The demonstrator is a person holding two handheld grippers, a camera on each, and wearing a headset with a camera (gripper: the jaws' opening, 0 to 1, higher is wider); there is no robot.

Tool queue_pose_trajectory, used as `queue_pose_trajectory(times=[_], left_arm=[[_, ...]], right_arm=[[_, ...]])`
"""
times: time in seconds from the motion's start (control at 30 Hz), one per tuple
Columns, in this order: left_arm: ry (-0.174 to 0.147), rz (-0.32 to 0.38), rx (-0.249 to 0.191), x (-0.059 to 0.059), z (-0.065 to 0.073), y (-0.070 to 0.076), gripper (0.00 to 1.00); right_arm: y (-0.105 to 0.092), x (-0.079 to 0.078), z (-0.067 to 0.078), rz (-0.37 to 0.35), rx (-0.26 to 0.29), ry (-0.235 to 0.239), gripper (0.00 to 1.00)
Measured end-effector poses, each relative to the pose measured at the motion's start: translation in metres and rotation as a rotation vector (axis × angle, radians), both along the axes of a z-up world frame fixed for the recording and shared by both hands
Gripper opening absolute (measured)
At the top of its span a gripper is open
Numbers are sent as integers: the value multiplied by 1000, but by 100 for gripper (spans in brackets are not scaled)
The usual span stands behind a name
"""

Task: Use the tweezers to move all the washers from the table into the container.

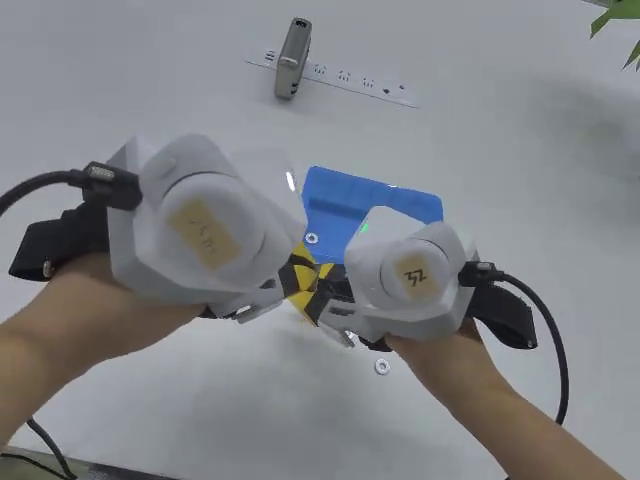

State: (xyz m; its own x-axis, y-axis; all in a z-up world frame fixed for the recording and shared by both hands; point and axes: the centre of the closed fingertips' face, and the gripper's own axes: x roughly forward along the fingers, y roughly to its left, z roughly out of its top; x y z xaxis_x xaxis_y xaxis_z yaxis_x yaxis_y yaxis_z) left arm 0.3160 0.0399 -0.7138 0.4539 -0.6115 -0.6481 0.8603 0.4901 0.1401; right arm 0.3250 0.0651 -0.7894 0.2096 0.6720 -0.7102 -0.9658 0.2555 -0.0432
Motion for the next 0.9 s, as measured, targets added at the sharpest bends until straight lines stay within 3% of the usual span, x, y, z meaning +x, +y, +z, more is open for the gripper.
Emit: queue_pose_trajectory(times=[0.23, 0.37, 0.57, 0.73, 0.9], left_arm=[[-35, -19, -3, -1, 17, -4, 0], [-70, -19, -5, 0, 27, -6, 0], [-102, 18, -67, 9, 43, -8, 0], [-162, 20, -65, 17, 54, -13, 0], [-191, 25, -62, 28, 59, -13, 0]], right_arm=[[-4, 3, 19, 7, -4, -61, 5], [-6, 8, 30, 2, -17, -112, 4], [-9, 19, 44, -14, -25, -170, 4], [-11, 31, 56, -45, -7, -185, 4], [-12, 43, 62, -58, -3, -210, 4]])
